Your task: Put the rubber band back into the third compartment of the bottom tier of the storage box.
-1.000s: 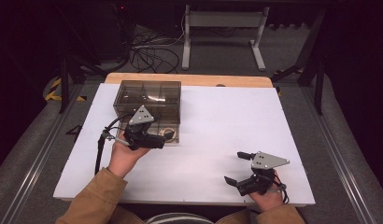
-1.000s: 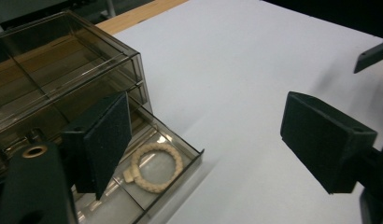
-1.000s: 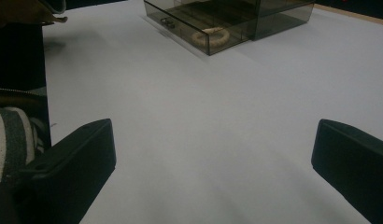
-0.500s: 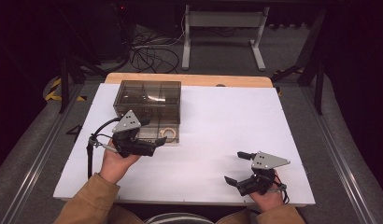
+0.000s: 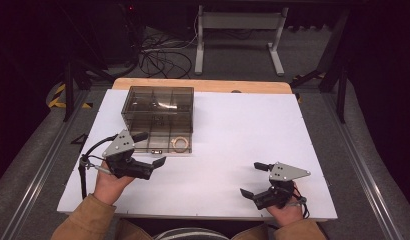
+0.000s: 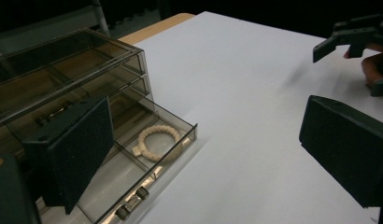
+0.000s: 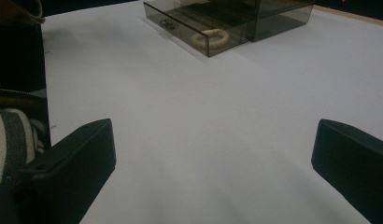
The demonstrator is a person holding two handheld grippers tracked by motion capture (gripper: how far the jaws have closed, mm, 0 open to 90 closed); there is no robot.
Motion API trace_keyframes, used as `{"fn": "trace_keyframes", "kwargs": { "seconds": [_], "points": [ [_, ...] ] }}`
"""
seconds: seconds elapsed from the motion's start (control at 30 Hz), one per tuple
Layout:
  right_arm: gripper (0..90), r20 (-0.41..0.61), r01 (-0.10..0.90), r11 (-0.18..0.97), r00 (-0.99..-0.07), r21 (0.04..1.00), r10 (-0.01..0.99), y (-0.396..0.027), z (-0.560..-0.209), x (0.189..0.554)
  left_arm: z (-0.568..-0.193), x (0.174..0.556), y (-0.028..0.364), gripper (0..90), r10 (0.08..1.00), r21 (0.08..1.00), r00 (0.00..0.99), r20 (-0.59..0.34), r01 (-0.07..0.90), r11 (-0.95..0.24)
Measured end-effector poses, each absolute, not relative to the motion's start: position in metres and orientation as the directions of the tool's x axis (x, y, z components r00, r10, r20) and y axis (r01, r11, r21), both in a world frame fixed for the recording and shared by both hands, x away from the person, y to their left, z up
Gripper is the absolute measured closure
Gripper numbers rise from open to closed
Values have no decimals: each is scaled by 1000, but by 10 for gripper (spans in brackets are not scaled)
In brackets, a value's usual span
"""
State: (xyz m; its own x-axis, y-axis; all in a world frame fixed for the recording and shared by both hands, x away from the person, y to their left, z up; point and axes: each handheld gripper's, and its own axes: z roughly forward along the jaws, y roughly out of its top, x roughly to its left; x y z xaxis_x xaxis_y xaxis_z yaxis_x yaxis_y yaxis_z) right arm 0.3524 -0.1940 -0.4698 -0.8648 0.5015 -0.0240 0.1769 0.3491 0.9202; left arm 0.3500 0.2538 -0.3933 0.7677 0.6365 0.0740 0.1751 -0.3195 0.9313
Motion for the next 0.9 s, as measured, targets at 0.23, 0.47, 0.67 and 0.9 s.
{"fn": "trace_keyframes", "kwargs": {
  "seconds": [0.23, 0.47, 0.67, 0.9],
  "points": [
    [3, -23, 178, 349, -864, 920, 503, -194, -470, 353, -404, 340, 263, 39, 633, 943, 771, 68, 157, -293],
    [3, -25, 175, 347, -864, 921, 504, -194, -470, 352, -420, 335, 276, 15, 647, 946, 760, 58, 165, -278],
    [3, -25, 176, 347, -863, 921, 504, -194, -470, 352, -433, 329, 282, 1, 644, 932, 760, 86, 166, -321],
    [3, -25, 175, 347, -864, 921, 503, -194, -470, 352, -449, 326, 290, 1, 661, 930, 747, 77, 184, -317]
  ]
}}
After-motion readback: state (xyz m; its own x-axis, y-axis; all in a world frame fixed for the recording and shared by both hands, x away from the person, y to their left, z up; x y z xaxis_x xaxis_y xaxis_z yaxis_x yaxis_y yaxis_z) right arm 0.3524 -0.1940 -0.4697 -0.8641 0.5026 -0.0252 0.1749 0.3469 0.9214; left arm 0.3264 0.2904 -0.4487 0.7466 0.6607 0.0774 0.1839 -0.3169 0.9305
